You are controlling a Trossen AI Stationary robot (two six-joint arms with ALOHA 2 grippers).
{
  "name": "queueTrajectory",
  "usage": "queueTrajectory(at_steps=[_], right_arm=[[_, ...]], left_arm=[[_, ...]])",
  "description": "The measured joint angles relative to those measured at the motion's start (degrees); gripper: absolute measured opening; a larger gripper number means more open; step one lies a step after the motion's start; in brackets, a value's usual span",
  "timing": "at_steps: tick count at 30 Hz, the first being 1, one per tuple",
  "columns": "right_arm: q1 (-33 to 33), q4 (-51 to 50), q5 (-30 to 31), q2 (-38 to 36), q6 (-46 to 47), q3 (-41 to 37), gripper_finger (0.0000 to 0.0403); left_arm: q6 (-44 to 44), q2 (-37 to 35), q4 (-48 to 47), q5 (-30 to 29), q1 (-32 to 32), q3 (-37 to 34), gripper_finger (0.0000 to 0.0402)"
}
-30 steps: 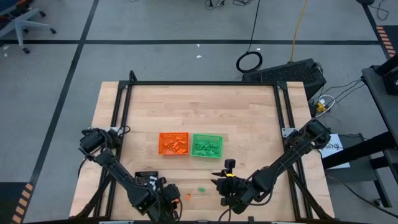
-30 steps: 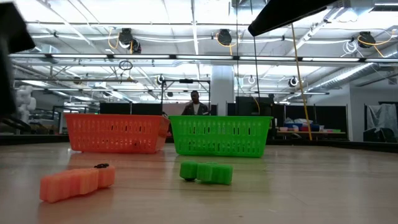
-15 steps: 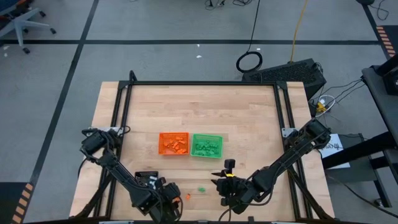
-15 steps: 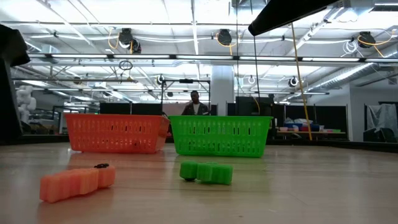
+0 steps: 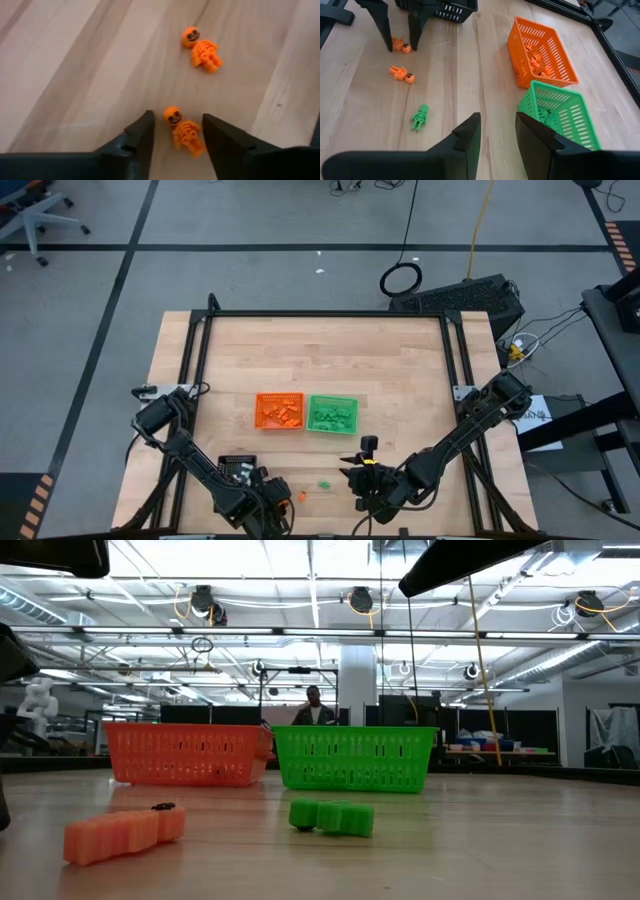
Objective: Sort Halloween decoration
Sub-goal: Put the orange skeleton toy into the orange bin
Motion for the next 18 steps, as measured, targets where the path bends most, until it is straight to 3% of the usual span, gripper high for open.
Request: queueTrajectory(at_steps=[9,18], right_arm=[[-0.04,0.36,0.08,0.0,-0.45,0.0,0.0107],[-0.04,0.8,0.08,0.0,-0.45,0.0,0.0107]], left_arm=[[4.14,0.04,1.53,2.29,0.07,0.09,0.0021],[6.06,-2.06,0.65,3.99,0.07,0.04,0.0011]])
